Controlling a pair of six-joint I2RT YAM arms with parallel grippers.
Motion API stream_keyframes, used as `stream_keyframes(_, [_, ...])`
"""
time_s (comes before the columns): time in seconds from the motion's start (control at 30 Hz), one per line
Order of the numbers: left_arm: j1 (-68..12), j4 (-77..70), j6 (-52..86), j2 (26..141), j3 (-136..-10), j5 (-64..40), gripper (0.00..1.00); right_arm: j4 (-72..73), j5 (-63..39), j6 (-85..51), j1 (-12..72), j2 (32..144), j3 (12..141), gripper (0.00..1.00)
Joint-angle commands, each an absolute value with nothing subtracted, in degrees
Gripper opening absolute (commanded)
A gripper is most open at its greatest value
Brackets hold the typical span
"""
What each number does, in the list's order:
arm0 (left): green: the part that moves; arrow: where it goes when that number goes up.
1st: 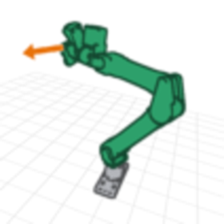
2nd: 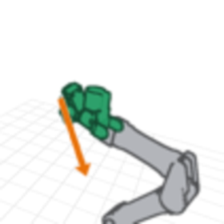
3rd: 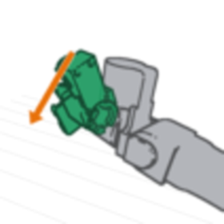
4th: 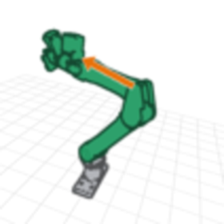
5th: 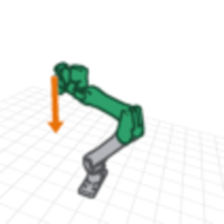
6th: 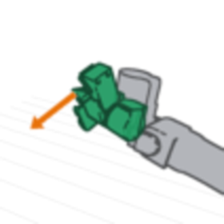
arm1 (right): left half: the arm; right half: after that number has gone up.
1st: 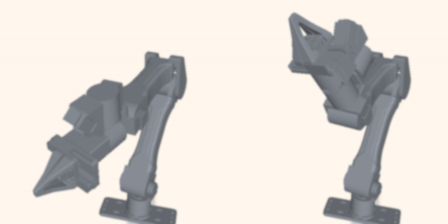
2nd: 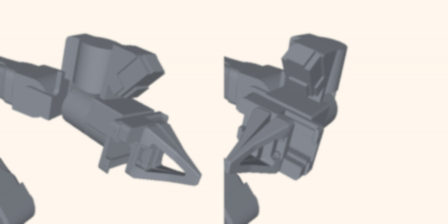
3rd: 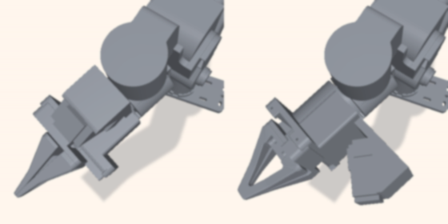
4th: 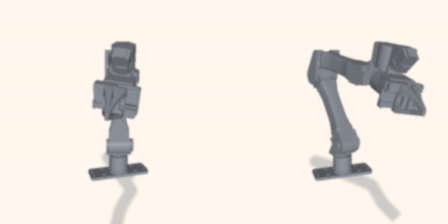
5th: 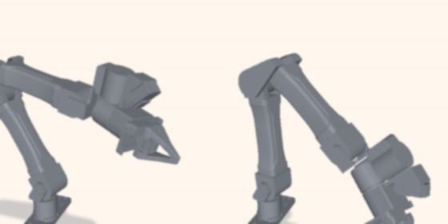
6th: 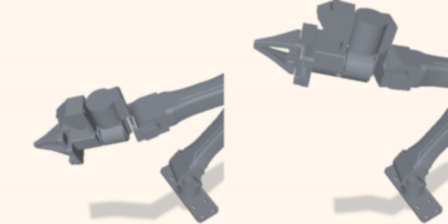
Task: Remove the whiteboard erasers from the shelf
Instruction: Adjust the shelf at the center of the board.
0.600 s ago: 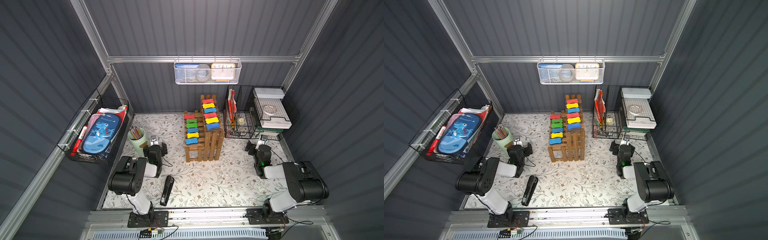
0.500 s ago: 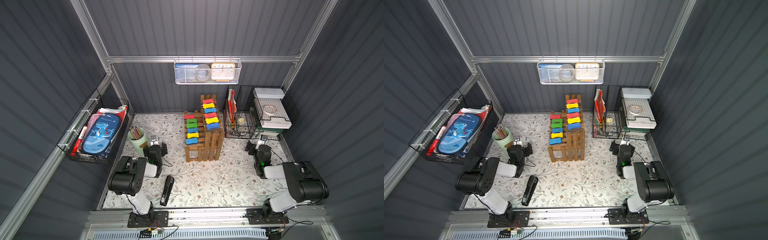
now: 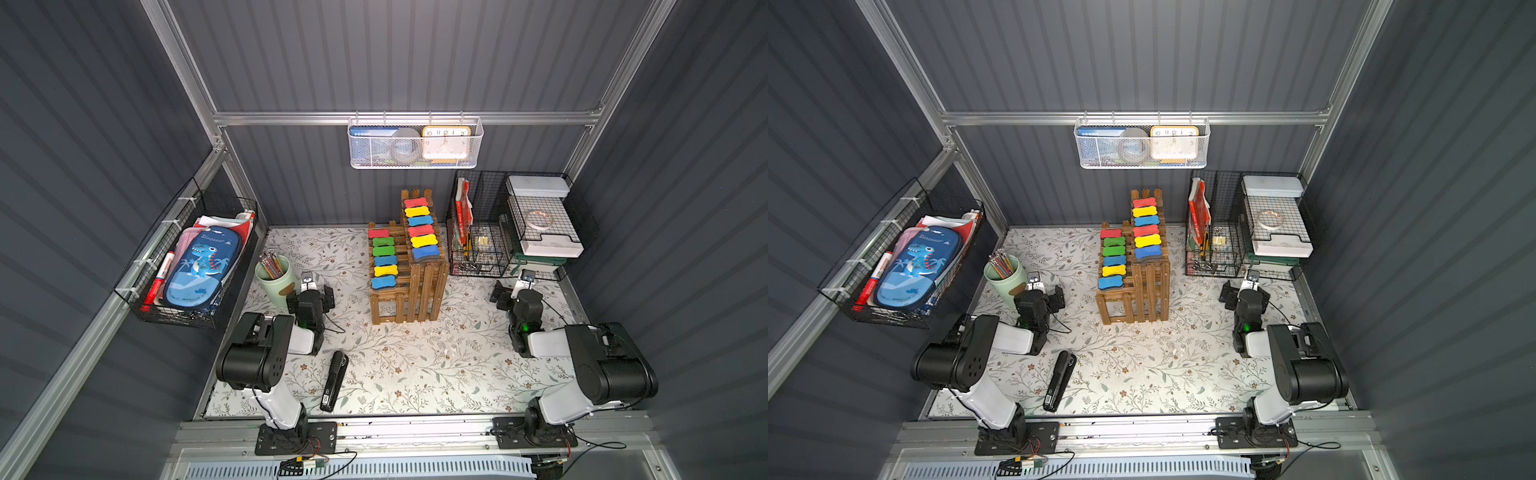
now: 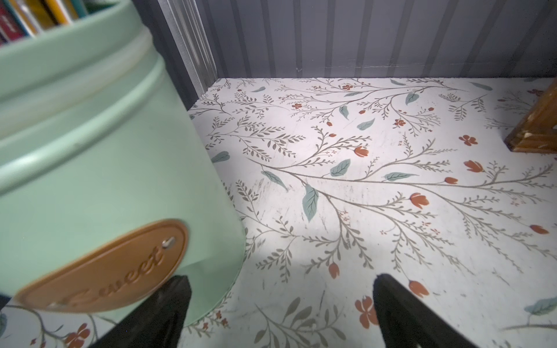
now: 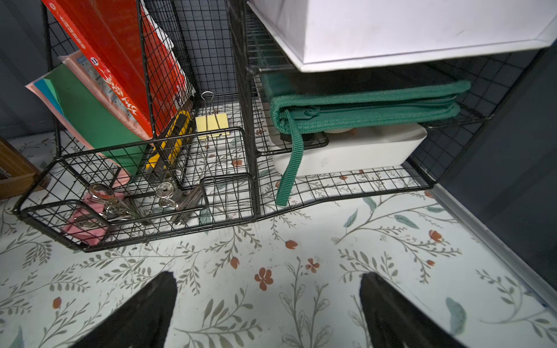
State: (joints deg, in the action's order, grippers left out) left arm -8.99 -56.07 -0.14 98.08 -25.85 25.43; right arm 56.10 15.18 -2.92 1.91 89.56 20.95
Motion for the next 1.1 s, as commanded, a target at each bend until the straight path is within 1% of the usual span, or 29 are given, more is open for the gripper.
stream_keyframes(0.0, [-8.7,-55.8,0.5,97.6,-26.3,25.4,0.99,57.0,14.8,-2.6,1.9,89.9,20.7,0.99])
stream_keyframes(0.33, [-8.7,-55.7,0.5,97.7,-26.6,25.3,0.99,55.2,15.6,-3.7,1.7,89.8,21.4,0.99])
stream_keyframes(0.47, [-8.7,-57.0,0.2,97.4,-26.2,25.8,0.99,55.0,14.2,-4.2,0.8,89.3,21.2,0.99])
stream_keyframes(0.53, [-8.7,-53.1,0.2,95.4,-27.6,24.9,0.99,54.9,16.4,-4.5,0.8,88.5,21.3,0.99])
stream_keyframes(0.57, [-8.7,-50.9,-0.1,94.9,-29.1,26.7,0.99,51.1,17.6,-5.5,0.8,86.7,21.9,0.99])
stream_keyframes(0.63, [-8.7,-39.6,2.3,93.3,-34.0,28.0,0.99,45.0,16.5,-5.8,0.9,84.5,23.1,0.99])
stream_keyframes(0.67, [-8.7,-36.1,2.7,93.3,-36.3,30.7,0.99,44.8,16.1,-5.4,1.0,83.9,23.2,0.99])
stream_keyframes(0.7, [-8.6,-33.0,2.9,92.7,-38.0,30.8,0.99,46.9,18.4,-4.9,1.3,83.7,23.2,0.99])
stream_keyframes(0.73, [-8.6,-31.9,3.0,92.1,-38.8,30.8,0.99,45.4,21.3,-5.4,1.6,83.0,24.0,0.99])
stream_keyframes(0.77, [-8.6,-30.8,2.3,91.6,-39.7,29.4,0.99,39.8,23.4,-6.8,1.5,81.7,25.7,0.99])
stream_keyframes(0.87, [-8.7,-29.1,3.4,89.9,-42.1,29.7,0.99,24.2,26.3,-9.9,1.5,79.3,32.0,0.99])
stream_keyframes(0.9, [-8.6,-28.8,3.9,89.0,-42.9,29.2,0.99,22.2,26.2,-10.3,1.6,78.9,32.8,0.99])
stream_keyframes(1.0, [-8.6,-27.5,8.0,87.2,-46.3,28.5,0.99,22.2,27.2,-11.2,1.7,77.4,32.5,0.99])
stream_keyframes(1.07, [-8.6,-20.8,14.4,87.1,-51.1,29.9,0.99,21.9,29.4,-13.6,1.7,76.2,32.6,0.99])
